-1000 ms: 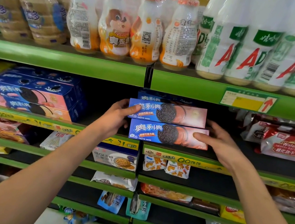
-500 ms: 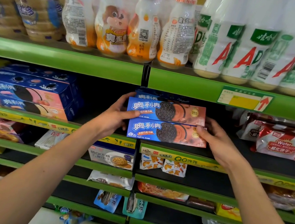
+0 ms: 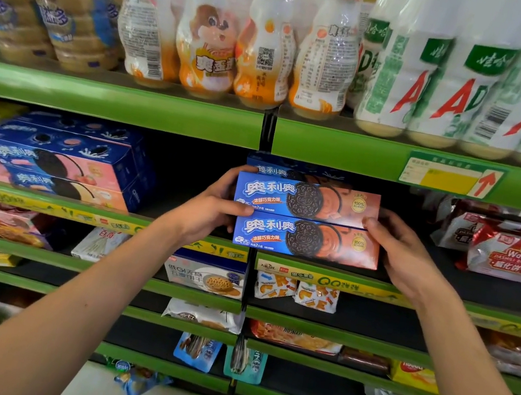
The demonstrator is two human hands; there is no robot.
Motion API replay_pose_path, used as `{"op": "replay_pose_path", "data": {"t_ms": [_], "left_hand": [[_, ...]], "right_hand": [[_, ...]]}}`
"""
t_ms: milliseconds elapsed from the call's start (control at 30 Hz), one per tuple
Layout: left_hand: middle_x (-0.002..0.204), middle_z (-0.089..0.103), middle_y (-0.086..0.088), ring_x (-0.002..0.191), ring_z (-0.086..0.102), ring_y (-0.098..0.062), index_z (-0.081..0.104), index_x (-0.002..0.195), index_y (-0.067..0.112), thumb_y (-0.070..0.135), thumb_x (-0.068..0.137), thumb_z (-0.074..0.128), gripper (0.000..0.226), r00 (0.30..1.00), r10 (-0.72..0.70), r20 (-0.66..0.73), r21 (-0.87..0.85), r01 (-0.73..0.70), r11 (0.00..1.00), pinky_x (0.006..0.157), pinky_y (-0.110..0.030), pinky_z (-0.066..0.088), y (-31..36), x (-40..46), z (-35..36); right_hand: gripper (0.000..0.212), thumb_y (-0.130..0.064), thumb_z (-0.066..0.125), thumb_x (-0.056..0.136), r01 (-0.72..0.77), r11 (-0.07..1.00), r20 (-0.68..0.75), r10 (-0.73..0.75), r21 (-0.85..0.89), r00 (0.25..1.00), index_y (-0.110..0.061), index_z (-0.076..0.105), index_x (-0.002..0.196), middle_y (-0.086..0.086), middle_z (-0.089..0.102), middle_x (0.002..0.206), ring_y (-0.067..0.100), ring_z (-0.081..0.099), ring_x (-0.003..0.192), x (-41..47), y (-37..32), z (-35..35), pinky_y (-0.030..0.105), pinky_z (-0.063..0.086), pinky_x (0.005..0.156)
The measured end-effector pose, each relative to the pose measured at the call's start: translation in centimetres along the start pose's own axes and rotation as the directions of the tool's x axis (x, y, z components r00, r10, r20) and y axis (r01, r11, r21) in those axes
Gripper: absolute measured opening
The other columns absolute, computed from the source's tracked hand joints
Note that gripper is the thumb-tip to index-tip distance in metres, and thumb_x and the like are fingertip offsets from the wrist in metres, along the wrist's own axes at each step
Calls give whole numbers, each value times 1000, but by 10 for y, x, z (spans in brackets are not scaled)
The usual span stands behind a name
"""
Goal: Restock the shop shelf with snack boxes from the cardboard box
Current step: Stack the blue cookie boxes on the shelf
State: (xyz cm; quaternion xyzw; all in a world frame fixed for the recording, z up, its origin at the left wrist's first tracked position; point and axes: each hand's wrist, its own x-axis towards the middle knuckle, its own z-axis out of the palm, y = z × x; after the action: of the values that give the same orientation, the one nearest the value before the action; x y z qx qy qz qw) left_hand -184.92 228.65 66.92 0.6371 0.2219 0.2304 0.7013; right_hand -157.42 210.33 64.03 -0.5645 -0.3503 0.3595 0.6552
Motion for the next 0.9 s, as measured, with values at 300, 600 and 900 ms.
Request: {"op": "replay_pose_path", "data": {"t_ms": [300,600,900], "left_hand": [[115,69,6,98,65,-19,50,127,42,7,75,63,64,1000,-12,29,-21,13,1000,74,-42,37,-1,1,-1],[123,67,5,109,59,-28,46,131,47,9,77,64,68,999,-28,45,-1,28,1000,88,-51,31,-3,3,0],[120,68,6,104,61,-24,46,131,46,10,77,63,68,999,-24,42,6,24,1000,77,-44,34,-2,1,1]], "right_hand": [[38,-32,74,77,-33,999,31,33,9,999,-29,65,114,3,73,111,21,72,97,0,5,-7,32,59,72],[42,-28,70,82,-51,999,41,50,20,998,-21,62,122,6,71,118,22,71,101,2,7,-9,32,59,76],[40,-31,69,82,-72,997,33,71,13,997,-24,63,121,3,73,115,20,72,99,-2,1,-5,31,59,73]]}}
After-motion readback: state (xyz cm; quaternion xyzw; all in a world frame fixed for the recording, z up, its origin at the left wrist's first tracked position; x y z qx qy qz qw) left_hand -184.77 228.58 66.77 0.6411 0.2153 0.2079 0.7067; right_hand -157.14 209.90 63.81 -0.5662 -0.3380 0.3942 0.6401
